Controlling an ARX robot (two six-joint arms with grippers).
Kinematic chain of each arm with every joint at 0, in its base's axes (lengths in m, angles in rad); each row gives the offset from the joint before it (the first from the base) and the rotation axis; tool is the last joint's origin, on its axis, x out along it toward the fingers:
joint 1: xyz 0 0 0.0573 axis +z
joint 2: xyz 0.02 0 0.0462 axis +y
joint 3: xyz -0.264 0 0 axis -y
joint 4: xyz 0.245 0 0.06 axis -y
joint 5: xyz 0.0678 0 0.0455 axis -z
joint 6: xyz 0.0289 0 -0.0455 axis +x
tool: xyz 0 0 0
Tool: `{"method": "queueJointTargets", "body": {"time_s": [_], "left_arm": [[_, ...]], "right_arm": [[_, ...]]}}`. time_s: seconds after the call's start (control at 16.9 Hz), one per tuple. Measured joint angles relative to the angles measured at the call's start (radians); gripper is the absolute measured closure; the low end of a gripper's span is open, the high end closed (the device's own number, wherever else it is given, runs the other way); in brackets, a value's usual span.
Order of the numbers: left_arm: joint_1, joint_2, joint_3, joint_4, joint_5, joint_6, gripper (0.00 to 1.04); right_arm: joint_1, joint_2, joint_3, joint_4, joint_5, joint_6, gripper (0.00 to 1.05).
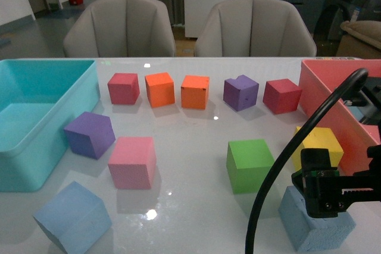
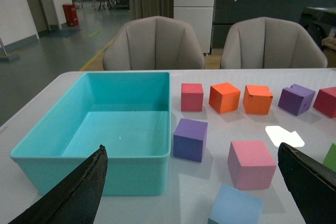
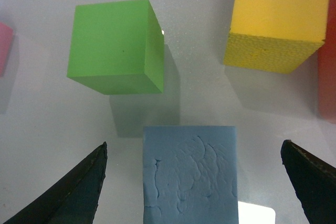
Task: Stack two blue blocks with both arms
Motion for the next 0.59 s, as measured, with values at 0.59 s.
{"method": "queueJointTargets", "body": {"time_s": [0.59], "left_arm": [[0.0, 0.0, 0.0, 0.0, 0.0, 0.0, 0.07]], "right_arm": [[0.031, 0.259, 0.024, 0.111, 0.003, 0.019, 0.06]]}}
